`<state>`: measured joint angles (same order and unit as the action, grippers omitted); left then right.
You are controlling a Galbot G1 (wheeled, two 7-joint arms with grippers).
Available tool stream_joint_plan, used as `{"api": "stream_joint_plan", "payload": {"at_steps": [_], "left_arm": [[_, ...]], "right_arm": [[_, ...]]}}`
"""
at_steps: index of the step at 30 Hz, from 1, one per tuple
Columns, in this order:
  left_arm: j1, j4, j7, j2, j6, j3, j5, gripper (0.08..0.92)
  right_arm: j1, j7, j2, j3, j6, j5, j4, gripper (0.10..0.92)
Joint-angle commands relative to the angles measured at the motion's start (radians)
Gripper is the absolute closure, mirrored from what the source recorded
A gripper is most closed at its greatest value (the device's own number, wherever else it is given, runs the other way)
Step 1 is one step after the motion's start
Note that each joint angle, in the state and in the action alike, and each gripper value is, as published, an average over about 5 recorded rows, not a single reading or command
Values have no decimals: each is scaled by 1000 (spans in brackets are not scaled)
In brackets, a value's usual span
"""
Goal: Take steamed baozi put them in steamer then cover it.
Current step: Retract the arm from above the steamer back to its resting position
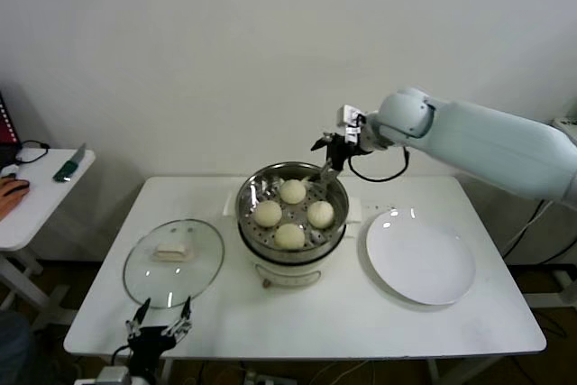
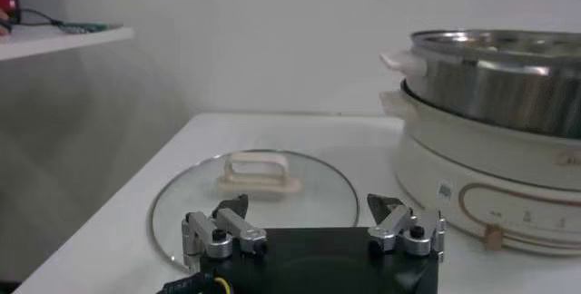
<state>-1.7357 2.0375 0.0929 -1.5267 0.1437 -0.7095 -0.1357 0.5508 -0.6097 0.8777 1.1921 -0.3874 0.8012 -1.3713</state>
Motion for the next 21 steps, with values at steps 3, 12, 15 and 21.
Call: {"api": "stream_joint_plan", "payload": {"at_steps": [3, 12, 15, 21], "left_arm": [[30, -10, -17, 34, -28, 3, -31, 177], [69, -38, -29, 62, -17, -2, -54, 177], [74, -43, -38, 64, -24, -3, -56, 177], [71, -58, -59, 72, -42, 4, -68, 177]], "right_arm": [[-561, 500, -322, -708, 1, 120, -244, 203], [-1167, 542, -476, -1220, 121, 65, -364, 203], [-1422, 542, -441, -1471, 153, 46, -396, 203], [-1805, 519, -253, -1803, 257, -37, -455, 203]]}}
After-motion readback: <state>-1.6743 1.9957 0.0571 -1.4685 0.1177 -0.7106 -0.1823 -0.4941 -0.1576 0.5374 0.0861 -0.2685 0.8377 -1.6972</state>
